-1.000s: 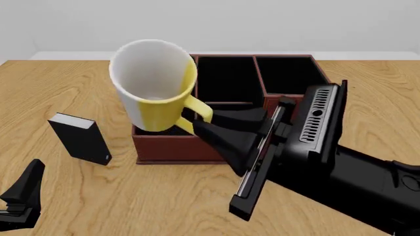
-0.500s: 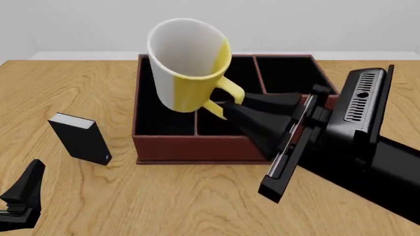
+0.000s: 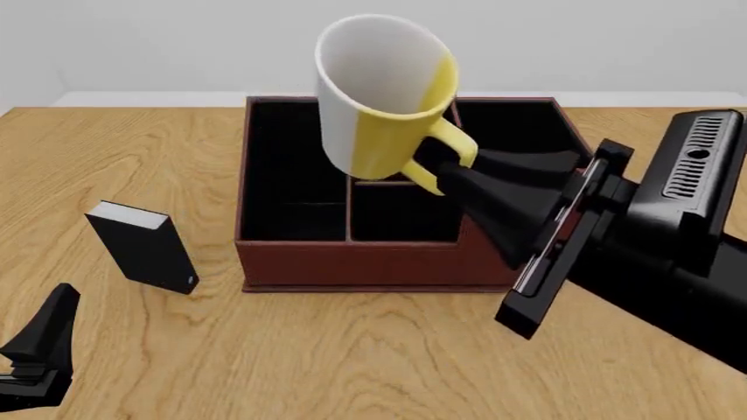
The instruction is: Pick up the yellow and white mug and place it to the right of the caddy.
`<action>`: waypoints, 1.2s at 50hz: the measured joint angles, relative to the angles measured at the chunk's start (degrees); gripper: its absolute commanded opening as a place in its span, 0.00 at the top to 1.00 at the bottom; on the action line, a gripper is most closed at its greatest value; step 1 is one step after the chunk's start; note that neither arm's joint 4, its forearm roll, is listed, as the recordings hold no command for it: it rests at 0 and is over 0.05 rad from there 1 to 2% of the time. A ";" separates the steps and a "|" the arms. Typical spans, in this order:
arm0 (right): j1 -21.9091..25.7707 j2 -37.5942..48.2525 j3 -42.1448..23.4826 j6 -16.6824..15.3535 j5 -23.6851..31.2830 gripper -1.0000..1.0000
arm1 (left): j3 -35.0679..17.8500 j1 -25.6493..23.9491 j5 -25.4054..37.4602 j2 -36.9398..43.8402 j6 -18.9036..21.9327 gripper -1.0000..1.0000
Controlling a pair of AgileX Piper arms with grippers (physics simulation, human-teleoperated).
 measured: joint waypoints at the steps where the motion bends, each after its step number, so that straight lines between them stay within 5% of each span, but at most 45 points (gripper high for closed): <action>1: -0.19 -0.13 0.02 -0.02 0.09 1.00 | 0.00 0.00 0.00 0.00 0.00 0.00; 60: -11.37 -5.29 1.07 0.64 3.86 1.00 | 0.16 -0.01 -0.18 0.01 -0.01 0.00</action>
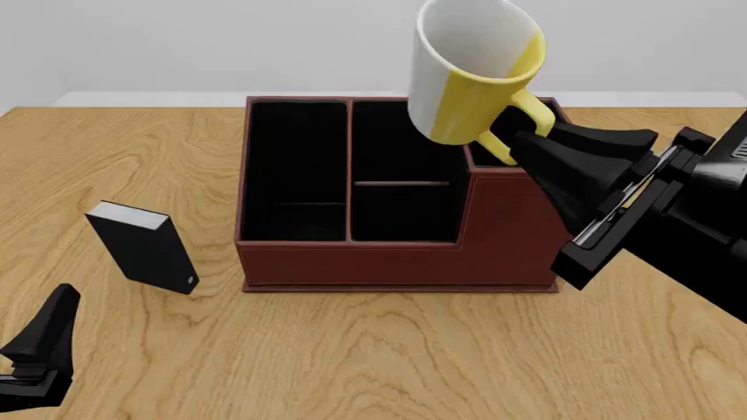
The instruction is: Pick up the yellow and white mug and place it to the right of the caddy.
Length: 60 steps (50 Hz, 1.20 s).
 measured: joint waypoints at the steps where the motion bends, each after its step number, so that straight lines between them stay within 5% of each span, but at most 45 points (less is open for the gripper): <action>1: -0.18 -0.07 0.02 -0.03 0.05 1.00 | 0.00 0.00 0.00 0.00 0.00 0.00; 60: -10.24 -2.09 1.41 -2.21 -0.17 1.00 | 0.00 0.00 0.01 -0.01 0.00 0.00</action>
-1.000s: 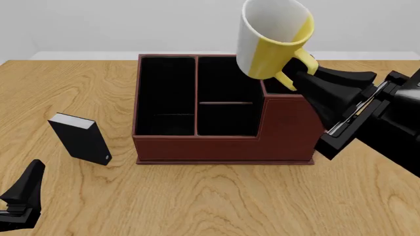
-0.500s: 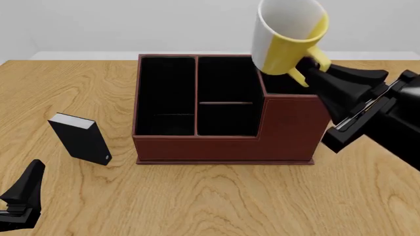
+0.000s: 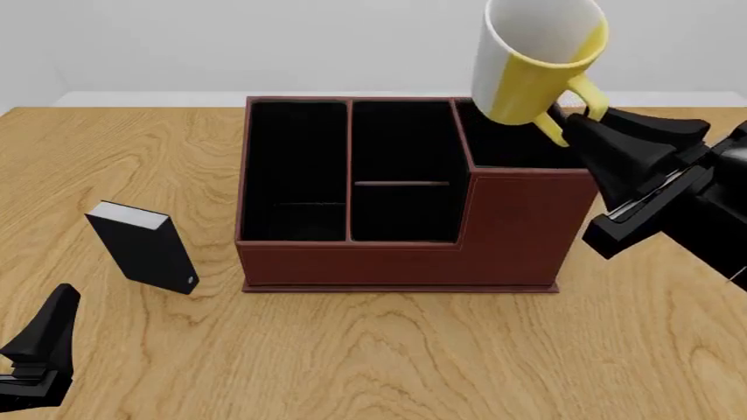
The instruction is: Pick up the yellow and white mug and place it to the right of the caddy.
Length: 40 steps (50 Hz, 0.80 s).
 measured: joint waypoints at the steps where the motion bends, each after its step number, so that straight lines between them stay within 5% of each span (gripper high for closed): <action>1: -0.15 -0.02 0.03 0.00 -0.01 1.00 | 0.00 0.00 0.00 0.00 0.00 0.00; 40: -6.95 -1.21 -0.49 0.85 1.37 1.00 | 0.00 0.00 0.00 0.00 0.00 0.00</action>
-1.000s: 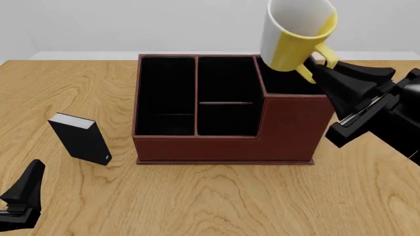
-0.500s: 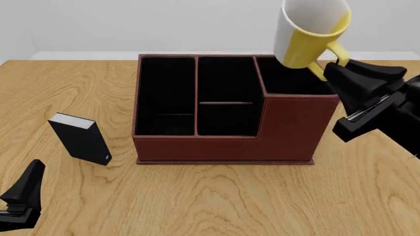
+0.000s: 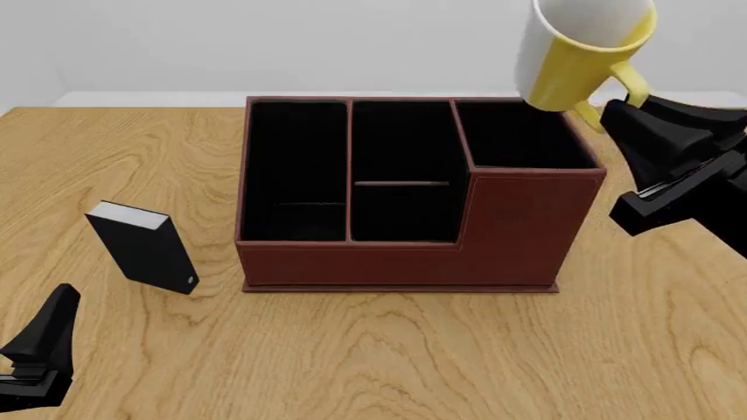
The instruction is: Pick up the yellow and white mug and place it to the right of the caddy.
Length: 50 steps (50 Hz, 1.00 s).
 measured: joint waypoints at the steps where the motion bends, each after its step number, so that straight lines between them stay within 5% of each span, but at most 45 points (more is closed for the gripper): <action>1: -0.17 0.00 -0.04 0.03 0.03 1.00 | 0.00 0.00 0.00 0.00 0.00 0.00; 50: -7.39 0.08 -0.41 1.57 0.61 1.00 | 0.00 0.00 0.00 0.00 0.00 0.00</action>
